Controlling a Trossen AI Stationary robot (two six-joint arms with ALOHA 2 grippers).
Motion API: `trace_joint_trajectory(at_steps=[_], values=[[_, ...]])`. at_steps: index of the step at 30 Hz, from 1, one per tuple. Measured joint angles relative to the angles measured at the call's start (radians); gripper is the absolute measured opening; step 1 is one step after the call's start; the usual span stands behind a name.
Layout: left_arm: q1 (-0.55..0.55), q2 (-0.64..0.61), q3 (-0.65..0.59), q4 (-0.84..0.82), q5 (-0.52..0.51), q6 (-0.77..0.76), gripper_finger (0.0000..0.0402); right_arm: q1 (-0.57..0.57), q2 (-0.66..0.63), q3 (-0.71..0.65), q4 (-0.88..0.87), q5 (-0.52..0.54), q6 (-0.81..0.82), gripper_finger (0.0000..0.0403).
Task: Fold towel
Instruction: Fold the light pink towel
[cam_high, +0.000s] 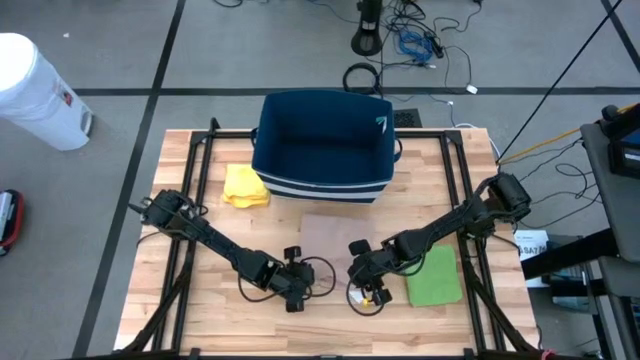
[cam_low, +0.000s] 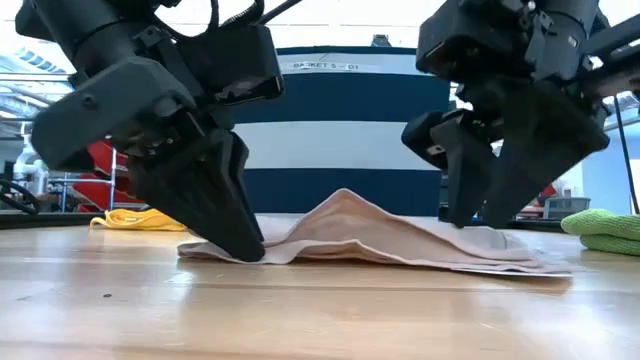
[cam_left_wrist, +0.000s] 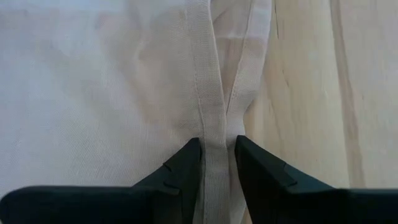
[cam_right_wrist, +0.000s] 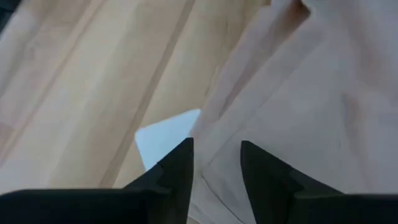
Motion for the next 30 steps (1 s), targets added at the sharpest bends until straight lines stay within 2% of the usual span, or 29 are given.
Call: trace_joint_trajectory(at_steps=[5, 11, 19, 24, 30], values=[[0.001, -0.017, 0.000, -0.029, -0.007, 0.000, 0.0112, 0.000, 0.024, 0.000, 0.002, 0.045, 0.011, 0.0134], [-0.010, -0.018, 0.000, -0.010, -0.022, 0.001, 0.0112, 0.000, 0.054, 0.000, -0.023, 0.045, 0.011, 0.0127], [-0.029, -0.060, 0.001, -0.017, -0.034, 0.010, 0.0112, 0.000, 0.057, 0.002, -0.049, 0.044, 0.011, 0.0083], [-0.044, -0.121, 0.004, -0.042, -0.090, 0.026, 0.0112, 0.000, 0.055, 0.002, -0.077, 0.033, 0.003, 0.0049], [-0.023, -0.116, 0.005, -0.075, -0.097, 0.022, 0.0112, 0.001, 0.045, 0.000, -0.083, -0.069, -0.011, 0.0025]])
